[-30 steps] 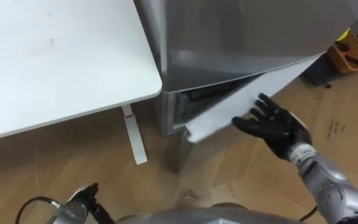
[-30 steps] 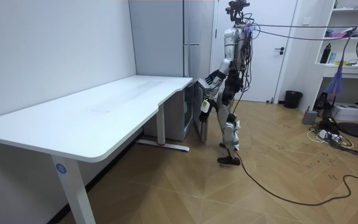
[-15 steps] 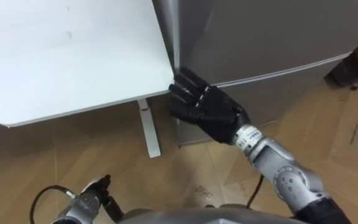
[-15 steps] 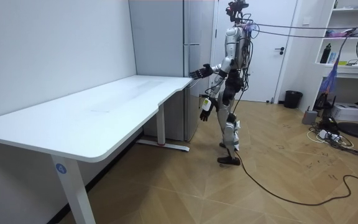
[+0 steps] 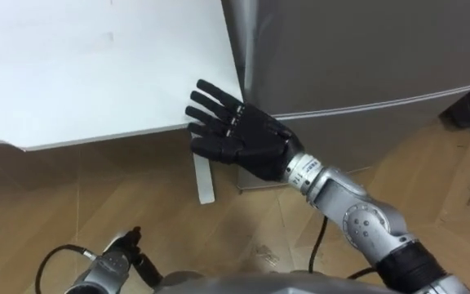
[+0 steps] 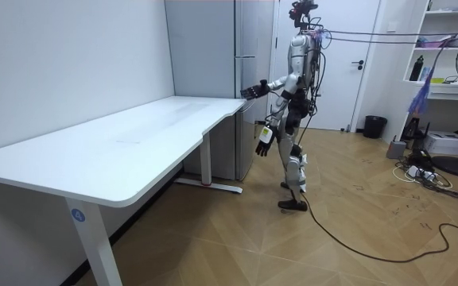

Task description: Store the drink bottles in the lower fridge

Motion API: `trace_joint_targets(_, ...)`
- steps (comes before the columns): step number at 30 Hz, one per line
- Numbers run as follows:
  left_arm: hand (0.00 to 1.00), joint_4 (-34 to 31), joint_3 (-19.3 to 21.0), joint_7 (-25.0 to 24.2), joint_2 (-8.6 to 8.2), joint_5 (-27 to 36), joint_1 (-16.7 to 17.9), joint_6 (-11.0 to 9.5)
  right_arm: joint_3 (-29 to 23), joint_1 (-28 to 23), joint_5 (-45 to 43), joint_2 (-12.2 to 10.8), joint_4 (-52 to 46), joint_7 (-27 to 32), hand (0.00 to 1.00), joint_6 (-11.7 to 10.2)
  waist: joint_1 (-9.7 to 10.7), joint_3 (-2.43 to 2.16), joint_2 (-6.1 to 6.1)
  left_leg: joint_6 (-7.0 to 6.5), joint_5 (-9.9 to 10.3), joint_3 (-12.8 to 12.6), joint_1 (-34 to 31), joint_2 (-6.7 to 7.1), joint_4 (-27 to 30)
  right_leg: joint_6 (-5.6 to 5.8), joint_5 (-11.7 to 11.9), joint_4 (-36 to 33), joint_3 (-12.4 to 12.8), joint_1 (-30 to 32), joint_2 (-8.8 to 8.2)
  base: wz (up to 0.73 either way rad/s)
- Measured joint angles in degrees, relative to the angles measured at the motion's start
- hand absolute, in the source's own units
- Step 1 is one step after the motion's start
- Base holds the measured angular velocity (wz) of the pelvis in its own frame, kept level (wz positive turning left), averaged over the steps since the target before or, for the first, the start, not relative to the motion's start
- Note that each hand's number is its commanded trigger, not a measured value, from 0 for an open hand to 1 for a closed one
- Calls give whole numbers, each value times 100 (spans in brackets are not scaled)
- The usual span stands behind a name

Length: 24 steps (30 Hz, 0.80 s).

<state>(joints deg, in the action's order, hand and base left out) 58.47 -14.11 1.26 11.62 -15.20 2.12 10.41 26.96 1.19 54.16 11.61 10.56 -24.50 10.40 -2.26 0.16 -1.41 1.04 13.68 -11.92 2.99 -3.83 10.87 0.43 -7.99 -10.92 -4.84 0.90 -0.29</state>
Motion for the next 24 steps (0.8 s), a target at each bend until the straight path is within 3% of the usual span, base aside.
trace_joint_targets(4,0,-37,226,197,0,2,124,-3,-1,-95,-9,198,17,1,0,85,-103,-21,-64,0,0,51,25,6,-1,0,0,44,-53,-68,-6,9)
trace_joint_targets(9,0,-173,390,210,30,8,343,-3,-31,-515,-239,283,392,-13,0,106,-111,-34,-111,0,0,303,103,26,0,1,-1,136,-335,-313,-39,26)
trace_joint_targets(11,0,-144,500,228,17,-17,496,-10,-105,-523,-721,288,809,-70,0,107,-121,-11,-134,-7,-4,343,113,45,6,4,-2,146,-372,-356,-57,12)
trace_joint_targets(15,0,-84,516,222,16,-77,721,29,-402,-525,-1245,297,1426,-92,0,108,-116,-10,-138,-16,3,484,73,55,-6,8,-4,146,-469,-385,-65,16)
trace_joint_targets(18,0,-91,642,169,-25,-73,902,178,-683,-525,-1688,287,1955,-140,0,107,-104,-14,-131,-8,-2,598,39,55,10,9,-5,148,-563,-399,-62,17)
trace_joint_targets(24,0,-100,662,148,-43,-68,1185,336,-991,-583,-2863,271,2649,310,0,31,24,-14,-125,-3,-5,909,-43,82,121,12,-7,233,-888,-563,-87,29)
